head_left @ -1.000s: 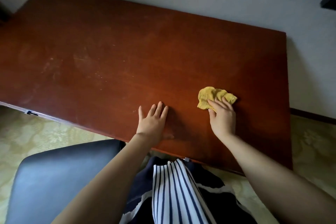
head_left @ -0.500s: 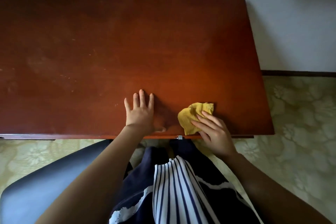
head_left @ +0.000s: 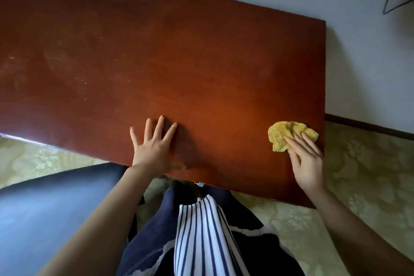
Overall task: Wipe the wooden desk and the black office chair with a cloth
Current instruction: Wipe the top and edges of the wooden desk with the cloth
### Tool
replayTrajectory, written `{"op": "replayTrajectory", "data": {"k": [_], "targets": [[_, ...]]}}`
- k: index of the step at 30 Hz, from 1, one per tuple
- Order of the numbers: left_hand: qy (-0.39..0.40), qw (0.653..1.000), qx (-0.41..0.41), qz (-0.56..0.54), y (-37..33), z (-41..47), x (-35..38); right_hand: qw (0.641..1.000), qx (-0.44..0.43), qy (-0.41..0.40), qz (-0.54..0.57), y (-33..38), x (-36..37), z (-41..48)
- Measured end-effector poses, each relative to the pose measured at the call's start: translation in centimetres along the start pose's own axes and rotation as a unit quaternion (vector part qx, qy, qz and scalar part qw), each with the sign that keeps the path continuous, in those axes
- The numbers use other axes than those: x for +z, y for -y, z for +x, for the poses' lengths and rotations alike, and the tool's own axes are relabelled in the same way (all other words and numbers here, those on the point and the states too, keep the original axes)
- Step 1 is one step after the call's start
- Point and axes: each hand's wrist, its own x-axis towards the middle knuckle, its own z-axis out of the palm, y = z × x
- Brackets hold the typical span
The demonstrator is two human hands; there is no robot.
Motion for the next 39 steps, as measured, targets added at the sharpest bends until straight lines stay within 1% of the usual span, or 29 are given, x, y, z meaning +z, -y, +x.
{"op": "replayTrajectory", "data": {"k": [2, 7, 9, 12, 15, 17, 20, 25, 33, 37, 39], "targets": [[-0.014, 0.999, -0.033, -0.022, -0.3, -0.7, 0.3, 1.0, 0.0, 0.009, -0.001, 0.2, 0.1, 3.2], [-0.045, 0.986, -0.131, -0.097, -0.8, -3.9, 1.9, 0.997, -0.031, 0.076, -0.003, 2.9, 1.6, 11.7], [-0.052, 0.975, -0.159, -0.148, -1.2, -4.7, 2.4, 0.994, -0.038, 0.099, -0.009, 4.3, 2.4, 14.0], [-0.062, 0.944, -0.22, -0.239, -1.4, -6.0, 3.2, 0.991, -0.055, 0.125, -0.019, 7.5, 4.2, 15.9], [-0.072, 0.927, -0.252, -0.269, -0.4, -7.2, 4.2, 0.986, -0.07, 0.143, -0.045, 11.8, 6.3, 15.9], [-0.077, 0.921, -0.258, -0.283, 0.3, -7.4, 4.5, 0.981, -0.091, 0.161, -0.054, 14.0, 7.3, 15.0], [-0.085, 0.911, -0.264, -0.305, 2.0, -7.6, 4.8, 0.97, -0.146, 0.188, -0.05, 17.6, 8.8, 12.3], [-0.083, 0.918, -0.251, -0.295, 6.0, -7.9, 4.7, 0.951, -0.216, 0.217, -0.042, 22.7, 10.8, 6.8], [-0.087, 0.92, -0.23, -0.305, 13.0, -8.0, 4.9, 0.946, -0.234, 0.225, -0.02, 27.7, 12.2, 0.5], [-0.098, 0.934, -0.198, -0.283, 14.5, -7.4, 4.6, 0.946, -0.222, 0.238, -0.001, 28.8, 12.2, -0.3], [-0.1, 0.933, -0.184, -0.293, 14.9, -7.3, 4.5, 0.939, -0.232, 0.253, 0.007, 29.5, 12.3, 0.0]]}}
